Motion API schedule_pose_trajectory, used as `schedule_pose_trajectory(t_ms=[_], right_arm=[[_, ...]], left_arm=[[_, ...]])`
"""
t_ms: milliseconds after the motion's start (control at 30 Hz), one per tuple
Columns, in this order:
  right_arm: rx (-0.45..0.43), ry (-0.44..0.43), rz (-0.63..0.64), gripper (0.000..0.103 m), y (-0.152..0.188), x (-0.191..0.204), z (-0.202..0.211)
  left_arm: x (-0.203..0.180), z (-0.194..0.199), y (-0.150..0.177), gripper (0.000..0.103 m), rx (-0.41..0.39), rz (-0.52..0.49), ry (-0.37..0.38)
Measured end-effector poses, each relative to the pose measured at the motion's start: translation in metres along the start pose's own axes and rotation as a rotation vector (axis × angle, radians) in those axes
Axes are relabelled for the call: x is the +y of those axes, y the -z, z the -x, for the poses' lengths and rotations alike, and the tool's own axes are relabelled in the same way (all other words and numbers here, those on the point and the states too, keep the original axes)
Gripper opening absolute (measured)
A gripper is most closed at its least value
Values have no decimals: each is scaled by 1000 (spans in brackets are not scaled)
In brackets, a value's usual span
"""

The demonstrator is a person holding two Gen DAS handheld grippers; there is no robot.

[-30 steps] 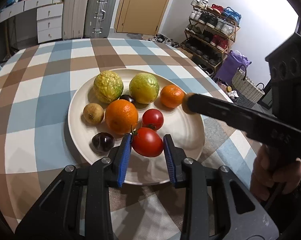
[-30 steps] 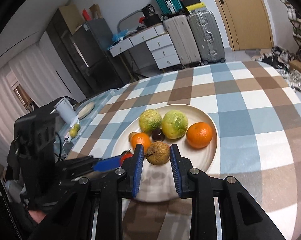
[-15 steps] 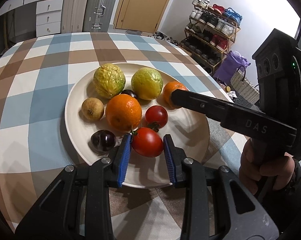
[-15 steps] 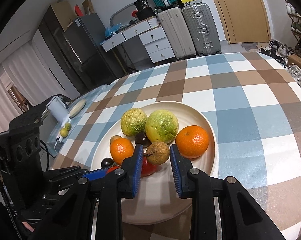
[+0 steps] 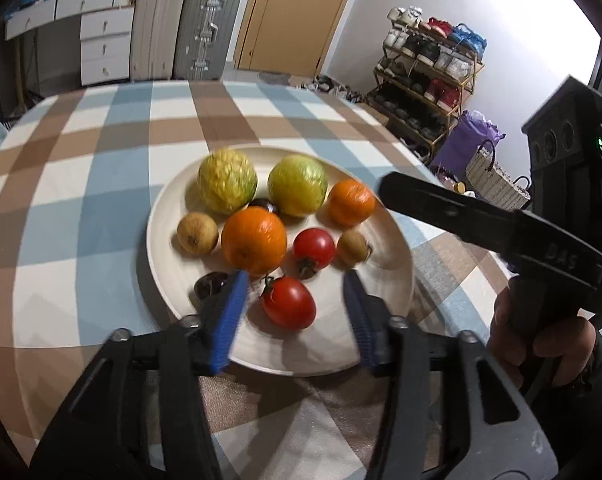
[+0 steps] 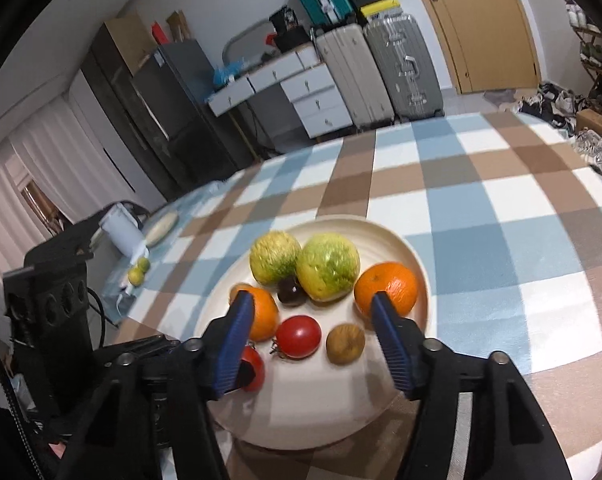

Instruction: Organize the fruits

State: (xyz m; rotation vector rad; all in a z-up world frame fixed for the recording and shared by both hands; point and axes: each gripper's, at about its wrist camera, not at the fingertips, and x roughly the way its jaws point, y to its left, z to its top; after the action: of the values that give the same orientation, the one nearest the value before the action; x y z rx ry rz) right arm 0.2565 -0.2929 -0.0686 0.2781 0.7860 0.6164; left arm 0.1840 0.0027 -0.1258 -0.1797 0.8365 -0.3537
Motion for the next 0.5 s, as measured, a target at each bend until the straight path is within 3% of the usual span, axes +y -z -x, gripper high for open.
schedule_pose_trajectory(t_ms=[100,167,333,500], right_arm=[[-42,-2,-22,84,1,0,19],[-58,17,-24,89,3,2,30],[-80,56,-14,100,8,13,53],[-98,58,21,102,16,32,74]], left_arm=[[-3,13,0,62,-27,-5,-20],[-4,23,0,65,-41,3,-37],[-9,58,-1,80,-107,12,-85],[-21,95,0,83,-166,-11,-126]])
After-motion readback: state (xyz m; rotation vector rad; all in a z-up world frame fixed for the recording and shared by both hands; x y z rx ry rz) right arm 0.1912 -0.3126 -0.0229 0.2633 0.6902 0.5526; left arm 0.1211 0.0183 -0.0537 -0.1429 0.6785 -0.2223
